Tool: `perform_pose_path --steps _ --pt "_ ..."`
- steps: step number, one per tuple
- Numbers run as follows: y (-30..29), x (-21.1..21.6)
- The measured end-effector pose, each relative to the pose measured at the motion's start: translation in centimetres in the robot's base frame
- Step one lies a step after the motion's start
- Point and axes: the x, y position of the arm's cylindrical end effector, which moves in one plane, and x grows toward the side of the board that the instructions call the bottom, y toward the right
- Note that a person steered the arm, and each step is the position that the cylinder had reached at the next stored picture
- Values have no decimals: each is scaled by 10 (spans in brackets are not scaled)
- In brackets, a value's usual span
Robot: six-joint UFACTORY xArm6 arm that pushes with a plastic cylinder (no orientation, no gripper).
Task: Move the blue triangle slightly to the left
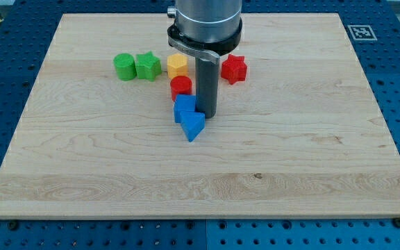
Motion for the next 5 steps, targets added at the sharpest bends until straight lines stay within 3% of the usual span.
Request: perform_pose_path --steps 3,5 --pt "-2 4" --pt "-3 30"
